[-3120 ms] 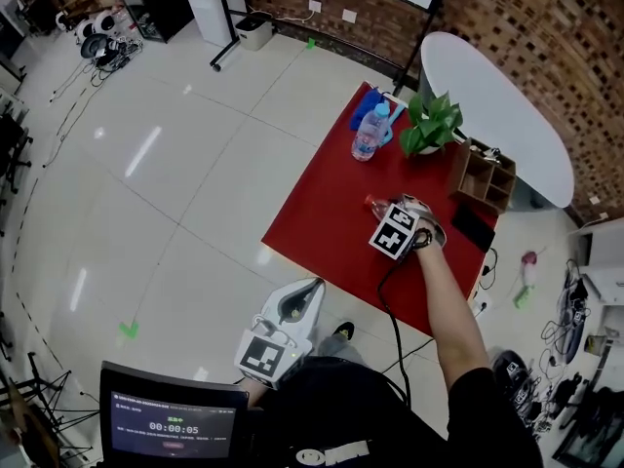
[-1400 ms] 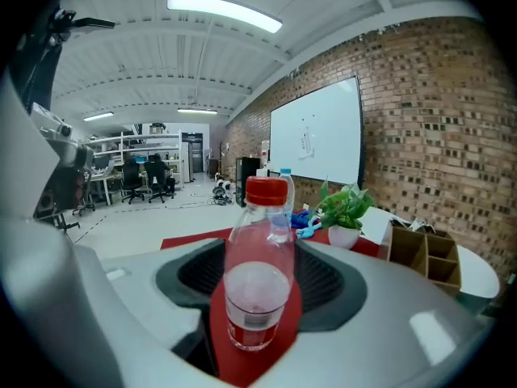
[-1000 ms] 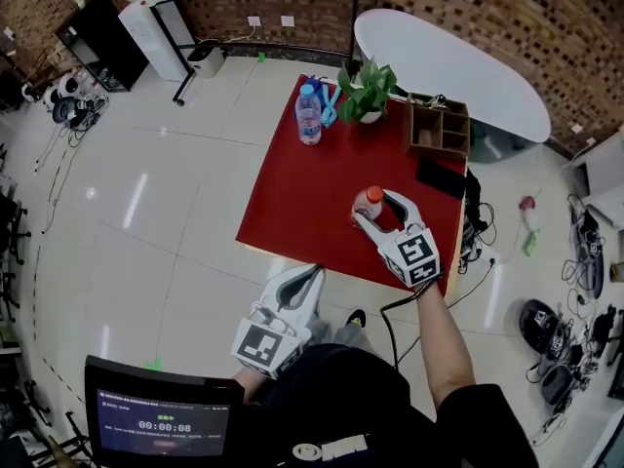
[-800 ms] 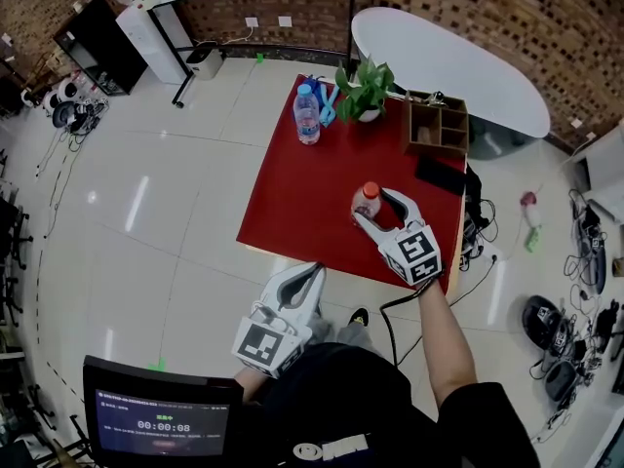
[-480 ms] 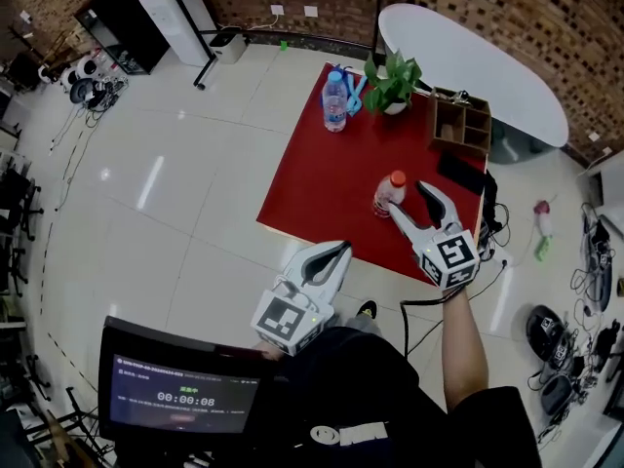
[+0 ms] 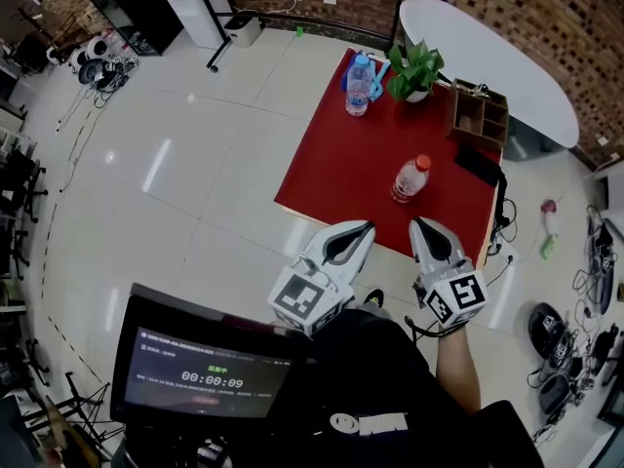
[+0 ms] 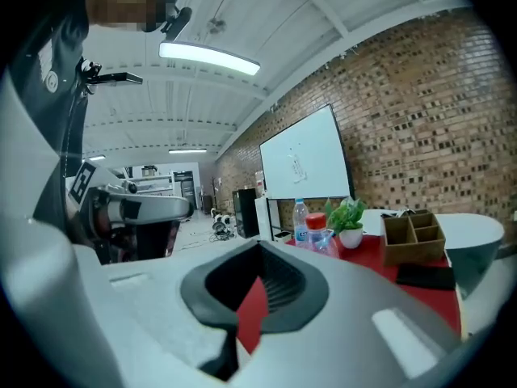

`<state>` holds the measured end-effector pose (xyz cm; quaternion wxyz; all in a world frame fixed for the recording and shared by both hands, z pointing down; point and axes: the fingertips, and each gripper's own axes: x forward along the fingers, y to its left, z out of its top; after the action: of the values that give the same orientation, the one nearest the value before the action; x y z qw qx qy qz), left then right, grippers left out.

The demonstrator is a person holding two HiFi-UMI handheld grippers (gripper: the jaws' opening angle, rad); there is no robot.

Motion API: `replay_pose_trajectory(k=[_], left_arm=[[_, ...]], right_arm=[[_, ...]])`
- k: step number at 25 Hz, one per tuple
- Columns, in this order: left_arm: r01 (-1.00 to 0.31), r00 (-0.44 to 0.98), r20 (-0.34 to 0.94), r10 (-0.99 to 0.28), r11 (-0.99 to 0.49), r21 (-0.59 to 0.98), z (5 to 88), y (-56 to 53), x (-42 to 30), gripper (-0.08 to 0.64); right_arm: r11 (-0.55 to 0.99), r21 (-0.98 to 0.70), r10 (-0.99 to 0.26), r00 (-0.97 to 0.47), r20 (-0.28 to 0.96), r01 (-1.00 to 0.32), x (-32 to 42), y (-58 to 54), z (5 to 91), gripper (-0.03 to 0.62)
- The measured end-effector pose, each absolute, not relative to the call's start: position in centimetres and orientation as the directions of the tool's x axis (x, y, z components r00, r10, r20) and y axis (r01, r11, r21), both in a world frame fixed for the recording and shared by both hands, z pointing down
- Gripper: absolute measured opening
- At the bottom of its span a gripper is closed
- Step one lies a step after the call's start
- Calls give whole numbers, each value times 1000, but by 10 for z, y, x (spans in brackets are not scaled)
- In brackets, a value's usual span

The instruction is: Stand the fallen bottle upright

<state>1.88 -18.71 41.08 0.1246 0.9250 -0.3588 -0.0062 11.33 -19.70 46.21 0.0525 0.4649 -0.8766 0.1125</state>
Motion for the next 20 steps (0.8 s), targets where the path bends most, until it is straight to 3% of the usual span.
replay_pose_trajectory(k=[10, 20], left_arm=[[-590, 797, 39, -603, -763, 265, 413, -176, 4, 5], [-615, 785, 92, -612, -756, 225, 433, -162, -2, 5]], right_arm=[[509, -174, -819, -536, 203, -843, 91, -185, 450, 3], [533, -208, -795, -569, 211, -821, 82, -164, 459, 3]])
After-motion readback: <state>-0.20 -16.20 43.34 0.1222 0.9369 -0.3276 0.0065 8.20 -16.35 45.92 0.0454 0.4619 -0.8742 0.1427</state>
